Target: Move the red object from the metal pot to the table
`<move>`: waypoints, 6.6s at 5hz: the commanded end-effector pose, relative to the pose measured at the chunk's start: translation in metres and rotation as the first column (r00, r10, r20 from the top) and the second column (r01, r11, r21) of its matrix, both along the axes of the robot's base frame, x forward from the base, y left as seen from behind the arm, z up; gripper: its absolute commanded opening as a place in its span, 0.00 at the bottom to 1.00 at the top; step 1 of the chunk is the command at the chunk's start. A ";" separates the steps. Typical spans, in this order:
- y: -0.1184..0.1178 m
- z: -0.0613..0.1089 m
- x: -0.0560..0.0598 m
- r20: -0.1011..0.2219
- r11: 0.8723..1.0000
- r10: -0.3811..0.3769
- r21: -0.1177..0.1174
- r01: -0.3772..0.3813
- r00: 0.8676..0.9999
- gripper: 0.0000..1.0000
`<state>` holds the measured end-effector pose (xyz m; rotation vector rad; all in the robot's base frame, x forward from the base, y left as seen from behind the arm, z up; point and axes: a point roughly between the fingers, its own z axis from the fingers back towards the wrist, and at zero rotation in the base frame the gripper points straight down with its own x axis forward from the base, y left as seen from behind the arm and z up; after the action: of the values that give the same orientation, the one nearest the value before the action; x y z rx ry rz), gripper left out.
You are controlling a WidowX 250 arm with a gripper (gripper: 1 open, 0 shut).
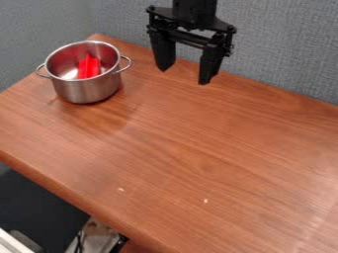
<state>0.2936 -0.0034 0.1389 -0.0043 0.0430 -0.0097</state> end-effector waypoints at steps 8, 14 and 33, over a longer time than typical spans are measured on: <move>0.033 -0.035 -0.006 -0.125 0.997 0.072 0.001 -0.072 0.990 1.00; 0.063 -0.047 -0.006 -0.165 0.988 0.153 0.004 -0.154 0.974 1.00; 0.199 -0.050 0.032 0.008 0.888 0.460 0.006 -0.460 0.888 1.00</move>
<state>0.3217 0.1933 0.0733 -0.0303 0.0814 0.4766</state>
